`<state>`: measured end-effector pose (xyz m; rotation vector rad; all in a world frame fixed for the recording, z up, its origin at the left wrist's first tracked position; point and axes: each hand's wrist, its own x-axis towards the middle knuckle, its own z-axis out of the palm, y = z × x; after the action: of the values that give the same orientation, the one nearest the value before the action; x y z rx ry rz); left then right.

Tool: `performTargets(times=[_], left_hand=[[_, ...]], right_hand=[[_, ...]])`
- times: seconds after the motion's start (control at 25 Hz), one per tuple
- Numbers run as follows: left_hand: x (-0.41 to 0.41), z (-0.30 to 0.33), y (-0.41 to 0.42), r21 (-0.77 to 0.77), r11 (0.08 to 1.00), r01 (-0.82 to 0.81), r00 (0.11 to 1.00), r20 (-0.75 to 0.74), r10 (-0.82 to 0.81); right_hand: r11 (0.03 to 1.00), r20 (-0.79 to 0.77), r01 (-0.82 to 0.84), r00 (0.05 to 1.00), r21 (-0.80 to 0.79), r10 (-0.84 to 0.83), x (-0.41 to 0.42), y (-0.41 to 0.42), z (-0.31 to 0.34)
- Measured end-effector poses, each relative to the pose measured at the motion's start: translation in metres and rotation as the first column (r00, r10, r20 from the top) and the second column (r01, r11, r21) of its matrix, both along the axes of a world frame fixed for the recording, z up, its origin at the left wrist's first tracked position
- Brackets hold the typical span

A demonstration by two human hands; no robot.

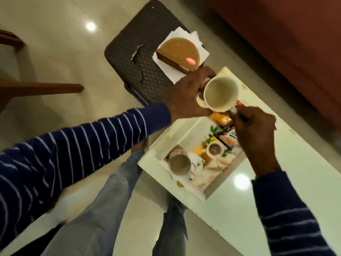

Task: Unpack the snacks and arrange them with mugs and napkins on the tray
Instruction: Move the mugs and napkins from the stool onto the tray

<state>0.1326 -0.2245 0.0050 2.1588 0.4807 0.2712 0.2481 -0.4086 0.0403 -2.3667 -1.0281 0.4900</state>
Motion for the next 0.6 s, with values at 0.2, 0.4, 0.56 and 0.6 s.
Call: performTargets(times=[0.2, 0.4, 0.56, 0.6], left_hand=[[-0.047, -0.013, -0.126, -0.189, 0.969, 0.162, 0.975, -0.124, -0.187], [-0.073, -0.031, -0.184, 0.016, 0.923, 0.384, 0.874, -0.329, -0.358], [-0.081, -0.043, -0.198, 0.211, 0.844, 0.494, 0.807, -0.472, -0.355], [-0.084, -0.046, -0.199, 0.214, 0.834, 0.508, 0.793, -0.495, -0.356]], right_hand=[[0.994, -0.085, 0.106, 0.991, -0.026, -0.108, -0.055, -0.144, -0.018], [0.986, -0.182, 0.121, 0.973, -0.115, -0.141, -0.097, -0.22, -0.053], [0.981, -0.275, 0.134, 0.946, -0.142, -0.17, -0.124, -0.238, -0.081], [0.98, -0.291, 0.135, 0.941, -0.147, -0.174, -0.128, -0.239, -0.089]])
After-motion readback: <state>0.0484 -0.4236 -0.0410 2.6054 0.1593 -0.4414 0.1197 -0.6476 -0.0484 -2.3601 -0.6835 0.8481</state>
